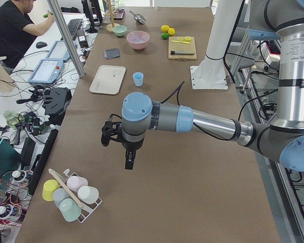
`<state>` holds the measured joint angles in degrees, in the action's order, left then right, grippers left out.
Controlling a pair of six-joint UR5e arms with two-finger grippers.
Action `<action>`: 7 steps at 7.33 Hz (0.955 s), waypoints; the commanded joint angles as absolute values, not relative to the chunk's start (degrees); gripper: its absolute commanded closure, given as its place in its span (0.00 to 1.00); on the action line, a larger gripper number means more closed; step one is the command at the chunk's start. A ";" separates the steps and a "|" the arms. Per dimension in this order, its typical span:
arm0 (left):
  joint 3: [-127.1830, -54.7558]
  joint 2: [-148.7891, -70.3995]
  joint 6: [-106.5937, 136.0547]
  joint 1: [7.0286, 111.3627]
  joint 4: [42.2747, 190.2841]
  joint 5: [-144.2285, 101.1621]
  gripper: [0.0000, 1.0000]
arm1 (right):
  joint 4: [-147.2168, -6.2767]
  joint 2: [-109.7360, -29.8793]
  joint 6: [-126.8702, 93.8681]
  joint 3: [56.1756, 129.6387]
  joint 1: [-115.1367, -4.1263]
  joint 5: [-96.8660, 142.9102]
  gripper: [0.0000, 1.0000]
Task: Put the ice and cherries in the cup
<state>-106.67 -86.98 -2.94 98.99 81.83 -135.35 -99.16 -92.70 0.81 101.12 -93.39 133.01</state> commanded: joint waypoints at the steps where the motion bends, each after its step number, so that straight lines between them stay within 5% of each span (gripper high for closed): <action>1: -107.05 -86.75 -2.90 99.05 81.91 -135.35 0.02 | -99.49 -92.38 0.70 101.51 -93.34 133.06 0.00; 7: -106.70 -88.15 -2.99 98.61 82.09 -135.44 0.02 | -99.14 -84.14 -2.87 105.02 -81.77 133.24 0.00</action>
